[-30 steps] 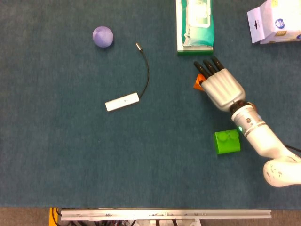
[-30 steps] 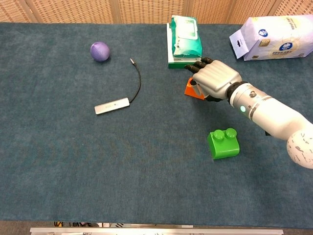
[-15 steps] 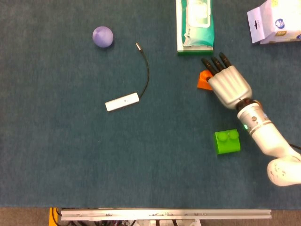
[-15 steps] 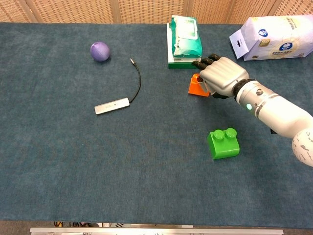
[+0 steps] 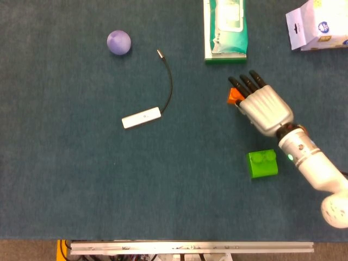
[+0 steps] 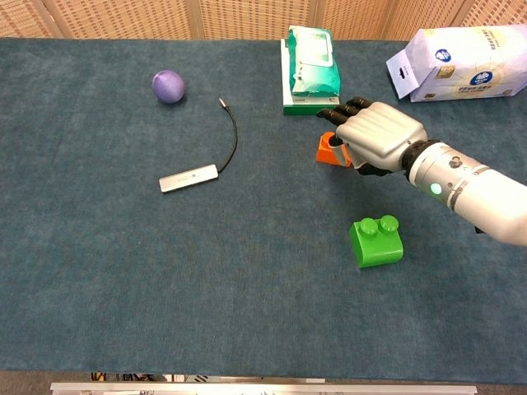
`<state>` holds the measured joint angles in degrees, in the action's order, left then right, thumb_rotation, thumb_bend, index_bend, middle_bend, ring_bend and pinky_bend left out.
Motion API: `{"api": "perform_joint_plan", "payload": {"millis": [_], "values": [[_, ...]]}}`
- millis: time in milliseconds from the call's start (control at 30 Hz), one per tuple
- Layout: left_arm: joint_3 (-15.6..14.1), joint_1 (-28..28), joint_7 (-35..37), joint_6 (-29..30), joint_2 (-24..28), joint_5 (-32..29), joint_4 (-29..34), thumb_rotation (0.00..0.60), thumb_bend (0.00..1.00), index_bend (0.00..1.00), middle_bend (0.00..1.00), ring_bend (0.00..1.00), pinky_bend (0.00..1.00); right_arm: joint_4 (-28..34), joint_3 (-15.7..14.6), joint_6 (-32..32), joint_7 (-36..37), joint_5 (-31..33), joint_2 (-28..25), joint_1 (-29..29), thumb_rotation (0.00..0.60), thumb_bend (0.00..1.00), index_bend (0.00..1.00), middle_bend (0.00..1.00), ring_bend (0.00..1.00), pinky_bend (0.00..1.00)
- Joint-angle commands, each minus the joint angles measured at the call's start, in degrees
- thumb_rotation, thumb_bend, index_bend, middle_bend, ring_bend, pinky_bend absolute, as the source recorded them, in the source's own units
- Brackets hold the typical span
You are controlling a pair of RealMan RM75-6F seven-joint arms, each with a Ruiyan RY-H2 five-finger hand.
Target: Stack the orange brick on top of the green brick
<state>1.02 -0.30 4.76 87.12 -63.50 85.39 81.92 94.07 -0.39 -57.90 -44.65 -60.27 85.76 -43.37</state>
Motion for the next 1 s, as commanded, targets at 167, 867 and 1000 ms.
{"api": "perform_joint_plan", "payload": {"millis": [167, 867, 1000], "values": [[-0.07, -0.03, -0.28, 0.03, 0.05, 0.23, 0.11, 0.600, 0.00, 0.58, 0.47, 0.44, 0.54, 6.40, -0.75, -3.97, 6.93, -6.54, -4.57, 3.50, 0.600, 0.81, 0.50, 0.02, 0.00, 0.00], [-0.29, 0.03, 0.99, -0.29, 0.22, 0.32, -0.60, 0.600, 0.00, 0.58, 0.47, 0.44, 0.54, 4.53, 9.34, -16.86, 5.04, 1.88, 6.75, 8.42, 0.600, 0.16, 0.48, 0.04, 0.00, 0.00], [-0.32, 0.13, 1.28, -0.19, 0.40, 0.33, -0.85, 0.600, 0.00, 0.58, 0.47, 0.44, 0.54, 2.08, 11.08, -18.05, 2.61, 4.11, 9.62, 7.83, 0.600, 0.13, 0.48, 0.04, 0.00, 0.00]]}}
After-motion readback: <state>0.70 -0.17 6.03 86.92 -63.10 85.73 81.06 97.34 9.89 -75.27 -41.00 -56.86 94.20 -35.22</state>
